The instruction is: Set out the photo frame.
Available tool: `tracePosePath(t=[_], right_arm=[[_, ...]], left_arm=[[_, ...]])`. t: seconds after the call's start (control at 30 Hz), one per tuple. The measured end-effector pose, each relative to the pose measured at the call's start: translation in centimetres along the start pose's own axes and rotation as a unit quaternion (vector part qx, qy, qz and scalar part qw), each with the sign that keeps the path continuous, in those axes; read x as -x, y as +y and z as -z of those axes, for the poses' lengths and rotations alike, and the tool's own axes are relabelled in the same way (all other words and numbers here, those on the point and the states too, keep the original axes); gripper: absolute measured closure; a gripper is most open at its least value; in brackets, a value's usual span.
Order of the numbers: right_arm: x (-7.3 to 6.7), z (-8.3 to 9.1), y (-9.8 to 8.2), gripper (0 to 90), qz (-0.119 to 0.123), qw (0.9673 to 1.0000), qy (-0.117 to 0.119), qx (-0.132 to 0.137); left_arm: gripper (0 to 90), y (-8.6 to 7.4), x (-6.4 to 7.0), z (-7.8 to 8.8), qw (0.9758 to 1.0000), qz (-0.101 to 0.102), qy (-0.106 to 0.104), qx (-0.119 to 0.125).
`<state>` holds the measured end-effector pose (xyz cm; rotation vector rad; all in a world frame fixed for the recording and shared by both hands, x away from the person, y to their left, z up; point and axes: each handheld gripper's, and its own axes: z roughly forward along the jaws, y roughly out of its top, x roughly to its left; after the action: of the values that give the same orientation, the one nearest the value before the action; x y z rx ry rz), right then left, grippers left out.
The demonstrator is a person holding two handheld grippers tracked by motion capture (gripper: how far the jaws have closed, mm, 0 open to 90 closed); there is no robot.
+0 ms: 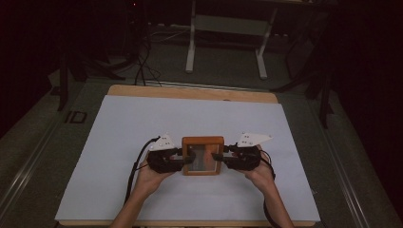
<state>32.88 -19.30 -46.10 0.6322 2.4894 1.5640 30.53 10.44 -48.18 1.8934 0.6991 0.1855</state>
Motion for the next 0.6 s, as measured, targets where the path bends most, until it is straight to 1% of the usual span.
tracePosePath(t=[0.03,0.23,0.37,0.57,0.6], right_arm=[[-0.1,-0.3,0.0,60.6,-0.006,1.0000,0.002,0.001],[-0.3,-1.3,0.2,60.0,-0.021,0.9997,0.008,0.006],[-0.4,-1.5,0.3,59.9,-0.028,0.9995,0.012,0.009],[-0.6,-1.6,0.3,59.7,-0.037,0.9992,0.013,0.011],[-0.6,-1.8,0.3,59.6,-0.042,0.9989,0.014,0.013]], left_arm=[[58.7,0.0,-0.1,0.2,1.0000,0.001,0.001,0.000],[58.7,-0.2,-0.4,1.2,0.9999,0.010,0.009,0.002],[58.9,-0.1,-0.4,1.5,0.9998,0.013,0.010,0.006],[59.0,-0.1,-0.4,1.8,0.9998,0.017,0.010,0.005],[59.1,-0.2,-0.5,2.0,0.9997,0.023,0.008,0.004]])
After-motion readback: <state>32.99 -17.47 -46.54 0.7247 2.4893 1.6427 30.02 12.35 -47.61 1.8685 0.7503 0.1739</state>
